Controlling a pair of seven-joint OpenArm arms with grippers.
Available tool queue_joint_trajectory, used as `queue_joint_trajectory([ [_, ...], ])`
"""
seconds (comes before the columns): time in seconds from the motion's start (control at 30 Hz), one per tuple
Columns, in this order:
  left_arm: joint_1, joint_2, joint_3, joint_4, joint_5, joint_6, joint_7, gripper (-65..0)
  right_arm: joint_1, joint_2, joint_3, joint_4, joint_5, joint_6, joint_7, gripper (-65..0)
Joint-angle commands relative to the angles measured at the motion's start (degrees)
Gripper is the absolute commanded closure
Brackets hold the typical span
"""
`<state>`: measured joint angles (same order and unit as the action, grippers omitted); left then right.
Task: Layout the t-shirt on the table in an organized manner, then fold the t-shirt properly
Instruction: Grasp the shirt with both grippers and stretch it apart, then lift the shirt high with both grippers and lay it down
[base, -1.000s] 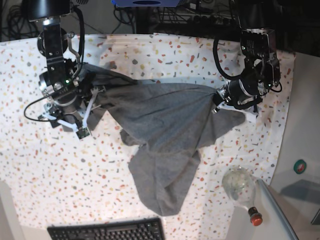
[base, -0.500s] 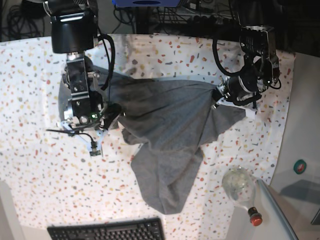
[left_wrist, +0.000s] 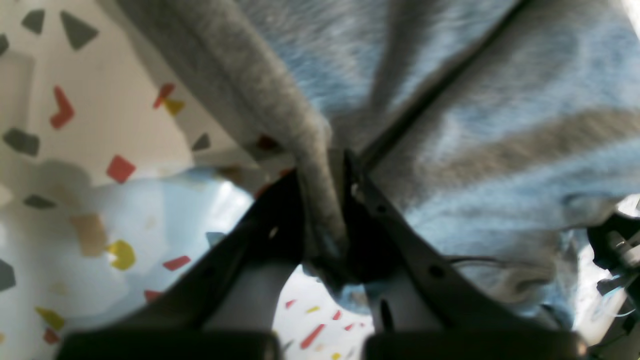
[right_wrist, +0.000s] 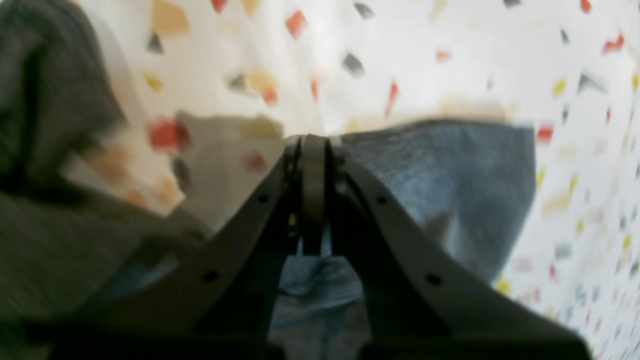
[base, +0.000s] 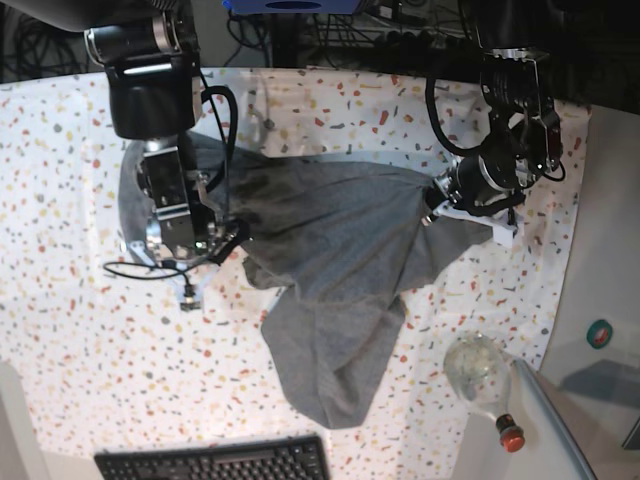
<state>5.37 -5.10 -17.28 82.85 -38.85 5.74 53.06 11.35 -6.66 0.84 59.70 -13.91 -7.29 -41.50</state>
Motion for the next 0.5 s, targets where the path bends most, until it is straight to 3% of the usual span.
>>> queue_joint_trajectory([
  [0.0, -0.8, -0.5, -0.1, 3.6, -0.7, -0.6, -1.1, 0.0, -1.0, 1.0, 1.2, 4.3, -0.8, -0.8, -0.4, 0.0],
  [0.1, -1.2, -0.5, 0.0, 9.4, -0.7, -0.3, -0.9, 0.0, -3.5, 1.3, 1.8, 15.2, -0.9, -0.7, -2.9, 0.0],
  [0.17, -1.8, -0.5, 0.0, 12.3, -0.7, -0.3, -0.9, 0.0, -4.6, 3.3, 1.5, 22.2, -0.9, -0.5, -6.1, 0.0],
  [0.33, -3.7, -0.1, 0.0, 15.6, -0.7, -0.2, -0.8, 0.0, -5.0, 5.3, 2.8, 35.5, -1.0, 6.1, -11.1, 0.0],
  [0.47, -8.0, 0.0, 0.0, 15.9, -0.7, -0.2, -1.0, 0.0, -1.6, 7.4, 3.5, 41.0, -1.0, 6.5, -13.9, 0.0],
])
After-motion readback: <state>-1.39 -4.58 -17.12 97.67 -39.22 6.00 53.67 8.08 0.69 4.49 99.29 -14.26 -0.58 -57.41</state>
